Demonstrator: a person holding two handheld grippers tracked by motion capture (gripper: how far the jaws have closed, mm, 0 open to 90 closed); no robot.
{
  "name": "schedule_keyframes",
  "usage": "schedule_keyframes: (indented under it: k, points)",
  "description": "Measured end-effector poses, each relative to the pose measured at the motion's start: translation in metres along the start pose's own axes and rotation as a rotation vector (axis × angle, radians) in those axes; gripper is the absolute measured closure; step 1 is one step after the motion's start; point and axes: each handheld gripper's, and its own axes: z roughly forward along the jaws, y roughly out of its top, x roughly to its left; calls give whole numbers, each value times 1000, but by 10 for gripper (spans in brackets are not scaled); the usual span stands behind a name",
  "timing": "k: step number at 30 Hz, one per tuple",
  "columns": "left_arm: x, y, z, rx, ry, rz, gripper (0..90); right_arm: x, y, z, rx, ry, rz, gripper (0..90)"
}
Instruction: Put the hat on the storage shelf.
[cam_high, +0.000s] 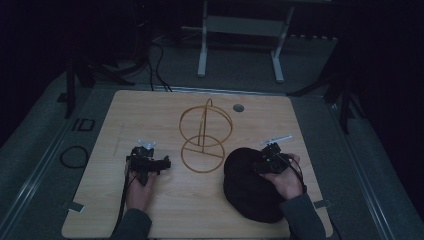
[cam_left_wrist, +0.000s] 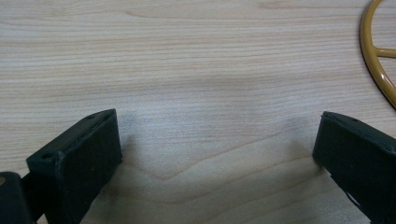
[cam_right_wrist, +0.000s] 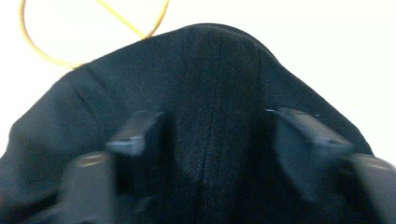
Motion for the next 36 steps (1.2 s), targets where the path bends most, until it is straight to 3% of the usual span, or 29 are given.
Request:
schedule_keyframes:
  k: [2, 10, 11, 19, 36]
  points:
    - [0, 0, 0, 0, 0, 0, 7, -1, 0, -2, -7, 15, -6, 483]
    - [0, 0, 0, 0, 0, 0, 7, 3, 0, 0, 29, 6, -68, 614]
    - [0, 0, 0, 0, 0, 0, 7, 5, 1, 1, 45, 9, -88, 664]
    - [0, 0, 0, 1, 0, 0, 7, 6, 4, 1, 90, 28, -117, 832]
    - [0, 0, 0, 1, 0, 0, 7, 4, 17, -12, 120, 52, -180, 852]
